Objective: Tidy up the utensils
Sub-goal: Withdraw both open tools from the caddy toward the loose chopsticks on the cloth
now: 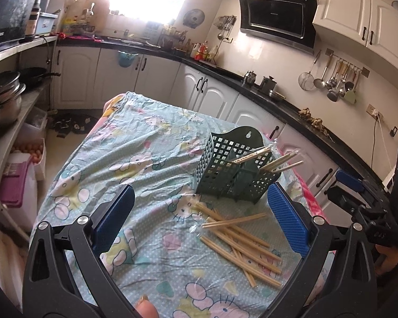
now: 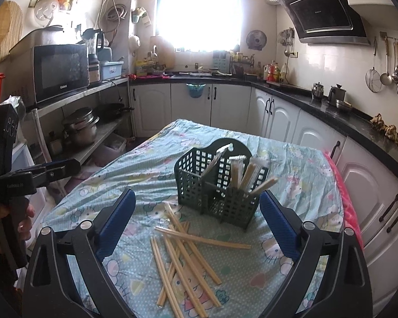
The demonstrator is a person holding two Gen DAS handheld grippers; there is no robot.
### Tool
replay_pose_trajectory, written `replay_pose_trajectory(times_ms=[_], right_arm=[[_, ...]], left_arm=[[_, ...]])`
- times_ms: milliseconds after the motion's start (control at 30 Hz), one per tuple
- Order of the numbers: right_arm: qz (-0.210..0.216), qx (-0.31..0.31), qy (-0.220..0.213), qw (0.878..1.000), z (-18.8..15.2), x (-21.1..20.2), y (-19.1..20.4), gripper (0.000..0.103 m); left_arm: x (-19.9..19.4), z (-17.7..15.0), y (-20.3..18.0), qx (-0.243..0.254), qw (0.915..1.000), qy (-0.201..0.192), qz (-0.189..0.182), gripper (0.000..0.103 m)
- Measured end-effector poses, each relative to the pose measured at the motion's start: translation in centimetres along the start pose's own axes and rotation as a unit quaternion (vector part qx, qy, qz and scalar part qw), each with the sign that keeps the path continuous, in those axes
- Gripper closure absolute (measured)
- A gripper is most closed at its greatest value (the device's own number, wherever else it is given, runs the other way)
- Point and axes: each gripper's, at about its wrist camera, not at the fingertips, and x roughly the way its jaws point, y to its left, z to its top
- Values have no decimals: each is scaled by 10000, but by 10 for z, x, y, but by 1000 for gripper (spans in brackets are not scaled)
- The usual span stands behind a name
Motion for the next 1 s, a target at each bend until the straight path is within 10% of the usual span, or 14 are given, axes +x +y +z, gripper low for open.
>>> replay_pose_trajectory(times_ms=[1000], right_arm=[[-80, 245, 1048, 9942, -74, 43, -21, 11]], left_arm=[[57, -62, -5, 128, 9947, 986, -242, 15]])
